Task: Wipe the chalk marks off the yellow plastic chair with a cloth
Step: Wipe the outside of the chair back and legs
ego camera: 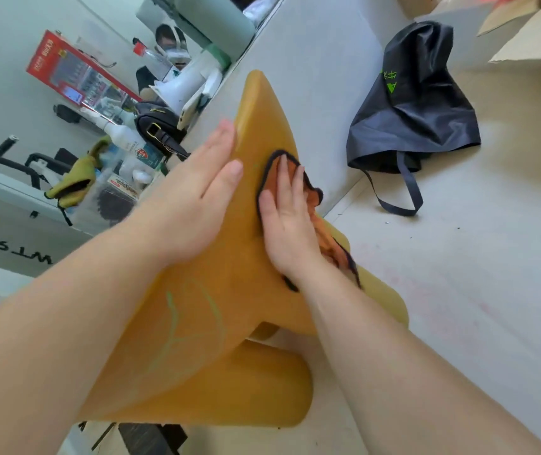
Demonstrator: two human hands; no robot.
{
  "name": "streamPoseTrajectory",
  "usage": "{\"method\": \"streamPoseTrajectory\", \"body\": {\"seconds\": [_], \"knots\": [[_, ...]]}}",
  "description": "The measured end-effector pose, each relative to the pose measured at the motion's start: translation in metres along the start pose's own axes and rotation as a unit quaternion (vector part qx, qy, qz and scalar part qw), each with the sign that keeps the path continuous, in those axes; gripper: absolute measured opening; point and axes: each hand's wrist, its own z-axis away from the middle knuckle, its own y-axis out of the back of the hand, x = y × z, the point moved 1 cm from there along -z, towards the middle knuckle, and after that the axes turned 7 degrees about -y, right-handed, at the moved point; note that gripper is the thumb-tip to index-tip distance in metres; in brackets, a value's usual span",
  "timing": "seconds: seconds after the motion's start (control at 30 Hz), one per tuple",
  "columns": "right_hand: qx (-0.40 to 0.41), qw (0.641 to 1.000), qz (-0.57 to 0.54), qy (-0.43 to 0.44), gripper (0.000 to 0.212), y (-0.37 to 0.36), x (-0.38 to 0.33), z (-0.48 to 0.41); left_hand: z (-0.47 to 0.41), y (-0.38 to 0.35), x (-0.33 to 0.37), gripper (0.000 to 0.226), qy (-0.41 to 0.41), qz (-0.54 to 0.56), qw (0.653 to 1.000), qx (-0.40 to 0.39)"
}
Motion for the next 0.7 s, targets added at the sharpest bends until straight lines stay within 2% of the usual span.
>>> {"method": "streamPoseTrajectory", "body": {"seconds": [0.1, 0.17, 0.3, 0.4, 0.5, 0.57, 0.6, 0.63, 0.7], "knots": [[0.008, 0.998, -0.055, -0.022, 0.064, 0.004, -0.009, -0.016, 0.056, 0.004, -0.012, 0.059, -0.007, 0.013, 0.999, -0.028], [0.041, 0.998, -0.041, -0.009, 0.063, -0.006, -0.023, 0.0, 0.07, 0.005, -0.022, 0.06, -0.007, 0.03, 0.999, -0.032], [0.059, 0.995, 0.003, 0.077, 0.062, -0.04, -0.059, 0.068, 0.055, 0.006, -0.022, 0.059, -0.03, 0.084, 0.996, 0.002], [0.064, 0.995, -0.006, 0.08, 0.06, -0.038, -0.059, 0.057, 0.04, 0.004, -0.018, 0.059, -0.035, 0.097, 0.995, 0.014], [0.055, 0.997, -0.05, -0.003, 0.063, -0.011, -0.032, -0.003, 0.04, -0.003, -0.02, 0.058, -0.031, 0.094, 0.995, 0.011], [-0.001, 0.992, -0.079, -0.094, 0.064, 0.003, -0.002, -0.026, 0.042, -0.005, -0.02, 0.055, -0.026, 0.093, 0.995, 0.016], [-0.024, 0.99, -0.058, -0.13, 0.064, 0.006, 0.01, -0.024, 0.042, -0.006, -0.019, 0.054, -0.029, 0.092, 0.995, 0.019], [-0.033, 0.988, -0.022, -0.15, 0.062, 0.009, 0.017, -0.018, 0.042, -0.007, -0.017, 0.054, -0.034, 0.091, 0.995, 0.02], [-0.02, 0.991, 0.004, -0.135, 0.059, 0.007, 0.01, -0.003, 0.041, -0.008, -0.015, 0.055, -0.042, 0.098, 0.994, 0.019]]}}
